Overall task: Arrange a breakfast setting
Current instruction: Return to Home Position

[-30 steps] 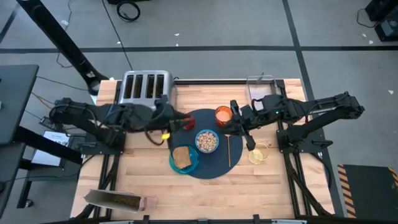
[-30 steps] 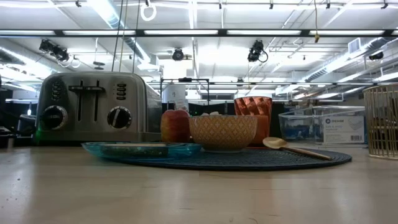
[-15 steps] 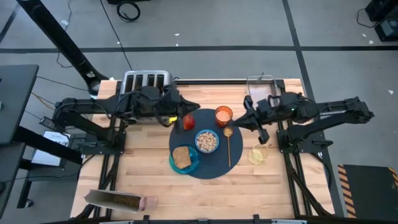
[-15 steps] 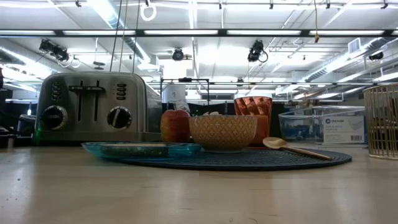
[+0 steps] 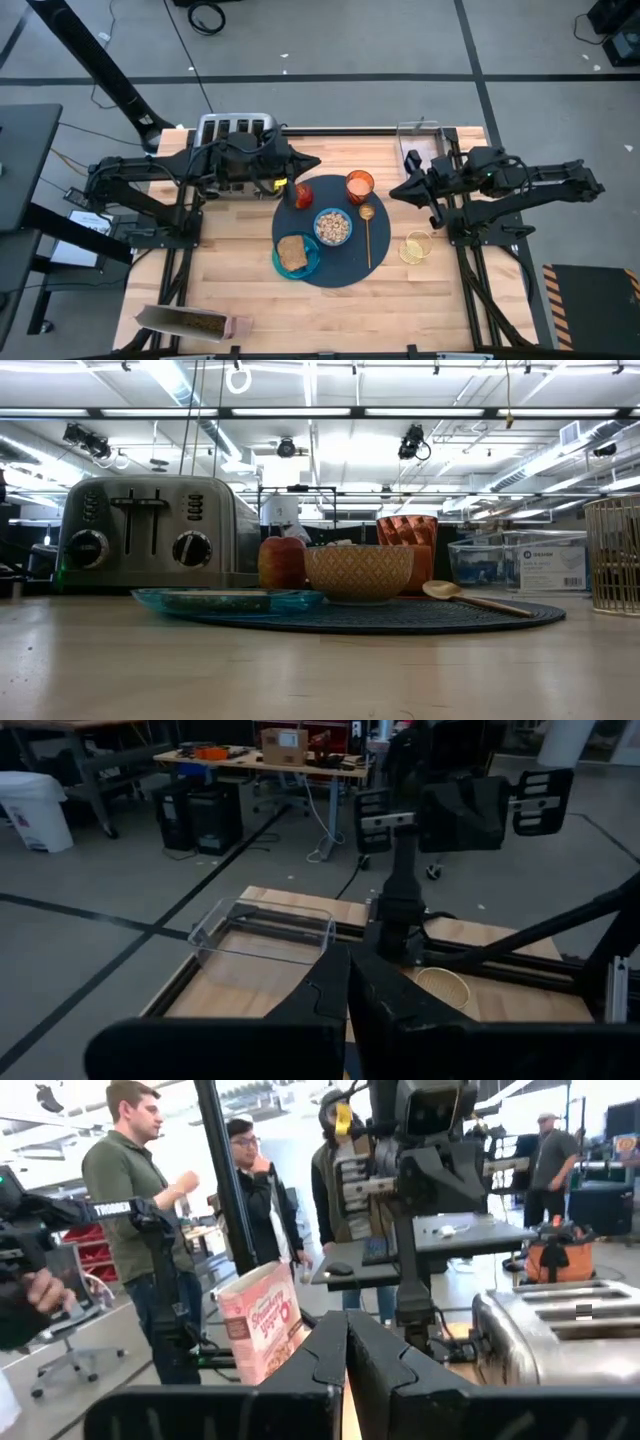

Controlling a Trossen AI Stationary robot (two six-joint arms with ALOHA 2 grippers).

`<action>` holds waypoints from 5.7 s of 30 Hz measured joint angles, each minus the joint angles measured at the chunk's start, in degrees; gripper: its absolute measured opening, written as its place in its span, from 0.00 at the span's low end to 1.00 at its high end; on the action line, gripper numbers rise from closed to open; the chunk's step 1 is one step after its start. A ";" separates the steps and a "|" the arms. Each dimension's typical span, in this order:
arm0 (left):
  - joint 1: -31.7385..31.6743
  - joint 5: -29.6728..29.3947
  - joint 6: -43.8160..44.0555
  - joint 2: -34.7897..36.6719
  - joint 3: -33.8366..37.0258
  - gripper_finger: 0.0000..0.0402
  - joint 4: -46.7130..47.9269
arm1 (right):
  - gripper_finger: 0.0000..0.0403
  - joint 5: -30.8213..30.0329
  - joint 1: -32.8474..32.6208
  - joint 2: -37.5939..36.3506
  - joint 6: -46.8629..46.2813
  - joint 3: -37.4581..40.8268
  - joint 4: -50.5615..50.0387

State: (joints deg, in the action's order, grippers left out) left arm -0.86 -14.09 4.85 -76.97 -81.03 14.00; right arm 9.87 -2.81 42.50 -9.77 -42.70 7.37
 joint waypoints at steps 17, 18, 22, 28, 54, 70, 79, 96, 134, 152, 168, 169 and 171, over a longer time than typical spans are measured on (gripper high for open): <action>0.13 -0.83 -3.02 0.21 0.00 0.03 6.85 | 0.03 -2.93 0.00 0.13 5.17 -0.02 0.11; 0.15 -0.80 -3.58 0.22 0.00 0.03 6.98 | 0.03 -2.94 0.00 -0.40 5.67 -0.02 -0.12; 0.81 -0.82 -5.70 0.24 0.00 0.03 7.53 | 0.03 -2.95 0.00 -2.33 5.91 -0.02 -1.94; 1.14 -0.78 -6.17 1.34 -0.04 0.03 11.02 | 0.03 -2.77 0.00 -4.52 6.30 -0.02 -4.41; 3.39 -1.44 -5.20 15.98 21.70 0.03 -6.38 | 0.04 -2.71 -0.04 -5.16 5.94 -0.04 -8.26; 7.47 -4.10 -5.54 35.27 41.85 0.03 -10.16 | 0.04 -2.72 -0.05 -8.72 6.98 -0.05 -12.28; 8.70 1.03 -5.86 43.87 50.76 0.03 -13.78 | 0.04 -4.29 -0.06 -10.88 6.49 5.77 -8.84; 8.72 11.18 -3.99 55.96 66.90 0.03 -20.94 | 0.04 -9.01 -0.04 -21.58 6.61 23.49 2.68; 10.12 11.20 -6.02 71.14 75.63 0.03 -15.93 | 0.03 -10.29 -0.04 -36.98 6.64 35.38 4.40; 10.03 10.93 -3.99 72.47 80.43 0.03 -21.15 | 0.03 -11.92 0.00 -39.92 4.82 42.32 6.42; 10.03 11.00 -4.93 76.72 80.48 0.03 -16.18 | 0.03 -11.87 0.00 -40.33 4.14 42.32 -6.06; 10.03 10.96 -4.99 76.74 80.50 0.03 -16.26 | 0.03 -11.88 0.00 -39.87 4.23 42.32 -6.11; 10.03 10.96 -5.01 76.70 80.52 0.03 -16.37 | 0.03 -11.85 0.00 -39.39 4.21 42.32 -6.09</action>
State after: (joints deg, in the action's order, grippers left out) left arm 9.17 -3.14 -0.16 -0.27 -0.51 -2.37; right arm -1.98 -2.81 3.11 -5.57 -0.38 1.28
